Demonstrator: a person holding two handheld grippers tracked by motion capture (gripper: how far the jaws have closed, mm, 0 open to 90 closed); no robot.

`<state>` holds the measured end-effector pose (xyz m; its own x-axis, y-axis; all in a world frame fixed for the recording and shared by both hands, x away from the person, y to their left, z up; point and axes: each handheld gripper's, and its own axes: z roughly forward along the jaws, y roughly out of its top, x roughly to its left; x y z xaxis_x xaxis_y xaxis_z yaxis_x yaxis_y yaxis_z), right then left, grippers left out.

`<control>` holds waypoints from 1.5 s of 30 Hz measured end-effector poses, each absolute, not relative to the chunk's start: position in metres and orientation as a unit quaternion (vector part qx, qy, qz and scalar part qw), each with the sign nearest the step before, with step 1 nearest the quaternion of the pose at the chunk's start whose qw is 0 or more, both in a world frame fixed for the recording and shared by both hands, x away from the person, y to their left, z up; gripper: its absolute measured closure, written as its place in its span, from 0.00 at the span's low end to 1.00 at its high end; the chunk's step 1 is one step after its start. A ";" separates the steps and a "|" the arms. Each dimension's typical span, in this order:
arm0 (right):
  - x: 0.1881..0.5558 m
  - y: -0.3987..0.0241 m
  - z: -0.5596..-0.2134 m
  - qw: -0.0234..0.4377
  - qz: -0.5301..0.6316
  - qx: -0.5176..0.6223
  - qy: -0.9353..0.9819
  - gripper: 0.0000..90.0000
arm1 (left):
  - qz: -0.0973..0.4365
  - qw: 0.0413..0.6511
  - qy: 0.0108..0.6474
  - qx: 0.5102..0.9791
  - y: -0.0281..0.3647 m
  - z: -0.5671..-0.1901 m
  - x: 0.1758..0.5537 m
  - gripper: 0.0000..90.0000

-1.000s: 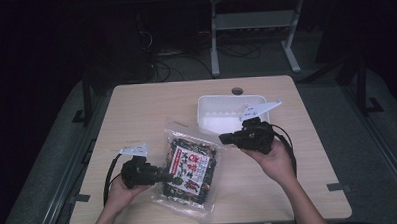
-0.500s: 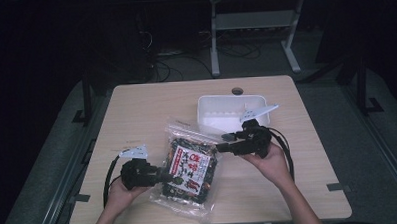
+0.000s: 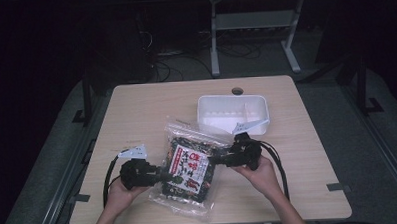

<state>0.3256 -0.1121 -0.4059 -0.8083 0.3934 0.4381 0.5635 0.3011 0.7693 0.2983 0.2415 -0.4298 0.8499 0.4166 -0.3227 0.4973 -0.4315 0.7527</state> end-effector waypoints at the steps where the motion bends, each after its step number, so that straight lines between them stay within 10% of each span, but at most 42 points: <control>1: 0.325 -0.112 -0.408 0.087 -0.513 -0.299 -0.800 0.61 | -0.043 0.461 0.271 0.844 0.241 -0.430 0.298 0.74; 24: 0.321 -0.119 -0.402 0.147 -0.547 -0.303 -0.767 0.84 | -0.017 0.456 0.266 0.849 0.237 -0.424 0.296 0.61; 45: 0.310 -0.153 -0.330 0.031 -0.544 -0.265 -0.796 0.86 | 0.001 0.434 0.282 0.856 0.251 -0.426 0.292 0.47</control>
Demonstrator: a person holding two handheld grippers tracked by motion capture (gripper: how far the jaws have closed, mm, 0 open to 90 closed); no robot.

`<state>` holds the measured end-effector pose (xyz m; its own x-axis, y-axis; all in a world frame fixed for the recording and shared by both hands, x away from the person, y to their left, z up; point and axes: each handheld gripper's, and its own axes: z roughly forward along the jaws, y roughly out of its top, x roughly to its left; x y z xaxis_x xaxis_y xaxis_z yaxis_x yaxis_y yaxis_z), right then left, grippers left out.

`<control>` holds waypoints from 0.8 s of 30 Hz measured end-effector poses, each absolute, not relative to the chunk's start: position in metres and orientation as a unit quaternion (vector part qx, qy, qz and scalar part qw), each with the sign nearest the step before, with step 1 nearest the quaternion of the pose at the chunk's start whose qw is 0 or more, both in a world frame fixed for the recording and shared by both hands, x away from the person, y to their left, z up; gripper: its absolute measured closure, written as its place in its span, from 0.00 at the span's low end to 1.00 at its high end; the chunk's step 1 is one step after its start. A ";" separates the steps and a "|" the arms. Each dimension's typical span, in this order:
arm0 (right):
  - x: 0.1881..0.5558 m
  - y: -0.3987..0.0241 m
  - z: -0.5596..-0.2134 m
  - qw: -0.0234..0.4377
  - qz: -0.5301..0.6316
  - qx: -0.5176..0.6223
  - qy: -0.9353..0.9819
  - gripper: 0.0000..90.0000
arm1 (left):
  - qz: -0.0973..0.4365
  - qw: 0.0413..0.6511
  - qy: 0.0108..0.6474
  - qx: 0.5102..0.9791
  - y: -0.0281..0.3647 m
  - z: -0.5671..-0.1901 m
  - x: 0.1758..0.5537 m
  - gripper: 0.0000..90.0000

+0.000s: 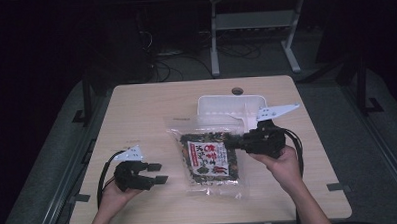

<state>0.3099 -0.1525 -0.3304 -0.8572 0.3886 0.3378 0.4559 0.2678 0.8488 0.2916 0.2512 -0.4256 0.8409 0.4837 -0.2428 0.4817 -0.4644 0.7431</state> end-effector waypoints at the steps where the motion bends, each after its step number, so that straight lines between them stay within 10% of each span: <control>1: 0.310 -0.151 -0.330 0.027 -0.538 -0.262 -0.800 0.86 | 0.001 0.433 0.282 0.856 0.251 -0.426 0.292 0.47; 10: 0.299 -0.146 -0.346 0.010 -0.541 -0.269 -0.797 0.85 | -0.009 0.430 0.264 0.863 0.220 -0.428 0.294 0.46; 16: 0.293 -0.148 -0.352 0.008 -0.550 -0.256 -0.794 0.84 | 0.002 0.437 0.252 0.863 0.208 -0.425 0.292 0.71; 24: 0.291 -0.143 -0.351 0.031 -0.544 -0.232 -0.806 0.78 | 0.009 0.436 0.243 0.866 0.201 -0.423 0.289 0.79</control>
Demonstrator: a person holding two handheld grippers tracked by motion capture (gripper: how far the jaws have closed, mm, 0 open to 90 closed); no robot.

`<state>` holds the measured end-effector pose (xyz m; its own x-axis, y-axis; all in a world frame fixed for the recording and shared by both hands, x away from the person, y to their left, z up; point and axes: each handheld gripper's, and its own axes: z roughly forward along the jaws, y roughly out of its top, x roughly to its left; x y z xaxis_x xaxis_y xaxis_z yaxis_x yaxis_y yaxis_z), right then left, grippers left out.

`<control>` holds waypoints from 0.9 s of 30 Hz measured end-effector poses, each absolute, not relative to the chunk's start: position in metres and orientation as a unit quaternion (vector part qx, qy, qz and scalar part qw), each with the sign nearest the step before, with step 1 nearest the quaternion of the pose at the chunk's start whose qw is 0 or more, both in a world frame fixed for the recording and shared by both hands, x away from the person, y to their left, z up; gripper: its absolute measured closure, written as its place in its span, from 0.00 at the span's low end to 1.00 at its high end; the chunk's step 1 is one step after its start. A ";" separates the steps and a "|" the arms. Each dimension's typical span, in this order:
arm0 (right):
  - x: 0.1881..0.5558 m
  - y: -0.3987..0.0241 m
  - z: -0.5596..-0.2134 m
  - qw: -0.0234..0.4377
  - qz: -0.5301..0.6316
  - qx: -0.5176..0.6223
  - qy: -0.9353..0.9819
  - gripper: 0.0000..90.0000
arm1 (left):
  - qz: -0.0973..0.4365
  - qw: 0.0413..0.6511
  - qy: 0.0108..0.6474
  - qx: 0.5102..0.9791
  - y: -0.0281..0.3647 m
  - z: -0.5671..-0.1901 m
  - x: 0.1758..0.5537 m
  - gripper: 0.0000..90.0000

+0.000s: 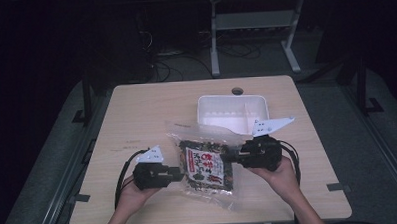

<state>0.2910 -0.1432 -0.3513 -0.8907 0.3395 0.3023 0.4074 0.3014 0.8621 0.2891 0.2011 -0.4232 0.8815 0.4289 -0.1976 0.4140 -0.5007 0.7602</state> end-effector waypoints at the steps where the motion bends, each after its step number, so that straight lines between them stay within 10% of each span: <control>1: 0.291 -0.142 -0.351 0.036 -0.541 -0.231 -0.808 0.77 | 0.009 0.436 0.243 0.867 0.201 -0.423 0.289 0.79; 27: 0.299 -0.155 -0.355 0.027 -0.527 -0.278 -0.802 0.84 | 0.009 0.453 0.258 0.853 0.226 -0.418 0.287 0.64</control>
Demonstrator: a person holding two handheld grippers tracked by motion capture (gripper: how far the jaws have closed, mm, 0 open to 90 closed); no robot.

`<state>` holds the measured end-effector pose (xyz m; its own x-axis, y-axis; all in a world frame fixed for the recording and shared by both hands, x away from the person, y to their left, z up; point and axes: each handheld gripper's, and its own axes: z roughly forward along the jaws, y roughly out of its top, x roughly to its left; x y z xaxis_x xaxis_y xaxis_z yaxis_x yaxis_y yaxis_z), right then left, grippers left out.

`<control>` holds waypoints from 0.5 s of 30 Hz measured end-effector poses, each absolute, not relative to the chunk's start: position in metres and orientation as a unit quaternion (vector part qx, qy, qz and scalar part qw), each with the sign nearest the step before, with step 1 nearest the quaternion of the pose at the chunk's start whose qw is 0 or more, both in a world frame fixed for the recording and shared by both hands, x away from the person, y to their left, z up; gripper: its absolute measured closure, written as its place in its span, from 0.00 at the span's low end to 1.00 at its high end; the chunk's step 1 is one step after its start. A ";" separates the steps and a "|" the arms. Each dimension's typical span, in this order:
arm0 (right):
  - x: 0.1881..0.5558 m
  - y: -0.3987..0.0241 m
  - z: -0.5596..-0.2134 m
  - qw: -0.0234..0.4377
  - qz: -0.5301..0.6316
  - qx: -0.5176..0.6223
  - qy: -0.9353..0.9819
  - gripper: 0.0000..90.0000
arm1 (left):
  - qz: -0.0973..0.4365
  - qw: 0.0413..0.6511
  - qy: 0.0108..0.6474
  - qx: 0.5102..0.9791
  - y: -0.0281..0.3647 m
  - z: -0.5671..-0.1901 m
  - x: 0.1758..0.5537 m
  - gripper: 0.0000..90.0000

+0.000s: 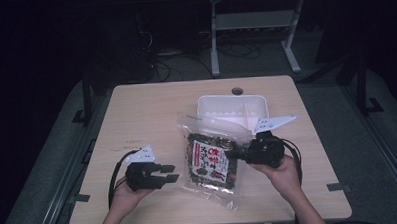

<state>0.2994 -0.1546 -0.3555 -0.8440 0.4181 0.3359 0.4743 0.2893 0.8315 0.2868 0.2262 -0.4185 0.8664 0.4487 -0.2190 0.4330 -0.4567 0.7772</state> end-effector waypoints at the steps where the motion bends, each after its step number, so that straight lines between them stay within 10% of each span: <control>1: 0.299 -0.156 -0.353 0.020 -0.528 -0.278 -0.802 0.84 | 0.008 0.453 0.262 0.852 0.229 -0.419 0.287 0.64; 15: 0.312 -0.167 -0.305 -0.078 -0.556 -0.268 -0.783 0.84 | 0.027 0.423 0.291 0.858 0.245 -0.425 0.288 0.56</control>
